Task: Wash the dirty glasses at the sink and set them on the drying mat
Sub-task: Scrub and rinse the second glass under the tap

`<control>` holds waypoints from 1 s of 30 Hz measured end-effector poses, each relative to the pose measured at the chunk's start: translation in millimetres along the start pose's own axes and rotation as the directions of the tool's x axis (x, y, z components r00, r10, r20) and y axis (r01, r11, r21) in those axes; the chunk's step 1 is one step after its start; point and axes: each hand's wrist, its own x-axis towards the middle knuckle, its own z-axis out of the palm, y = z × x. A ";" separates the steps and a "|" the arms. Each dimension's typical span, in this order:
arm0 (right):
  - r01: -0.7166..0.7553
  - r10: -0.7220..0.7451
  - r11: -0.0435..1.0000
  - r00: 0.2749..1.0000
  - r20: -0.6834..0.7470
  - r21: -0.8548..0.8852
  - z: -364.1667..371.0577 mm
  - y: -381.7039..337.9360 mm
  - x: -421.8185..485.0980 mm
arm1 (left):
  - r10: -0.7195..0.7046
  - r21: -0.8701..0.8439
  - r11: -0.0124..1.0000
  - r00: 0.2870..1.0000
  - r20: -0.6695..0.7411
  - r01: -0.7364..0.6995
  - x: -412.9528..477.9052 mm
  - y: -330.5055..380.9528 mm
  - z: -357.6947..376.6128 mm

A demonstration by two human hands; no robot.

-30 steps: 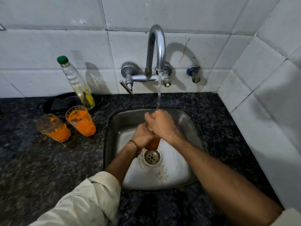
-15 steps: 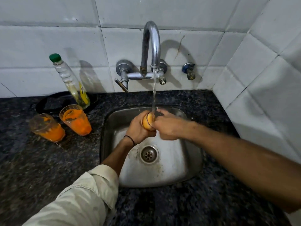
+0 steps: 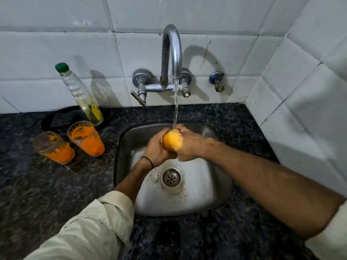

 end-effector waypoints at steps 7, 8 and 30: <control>-0.046 0.557 -0.195 0.817 0.149 0.980 44.9 -23.4 18.1 | -0.134 0.574 0.809 0.991 -0.027 0.125 1.7 13.9 -24.1; 0.077 0.639 -0.349 0.749 0.177 0.934 50.9 -30.3 18.1 | -0.149 0.660 0.742 0.989 -0.010 0.119 4.5 20.3 -23.8; -0.296 0.416 0.892 0.834 -0.364 0.341 28.3 -37.1 18.8 | -0.359 -0.306 0.904 0.919 -0.163 0.299 -13.6 -14.9 31.9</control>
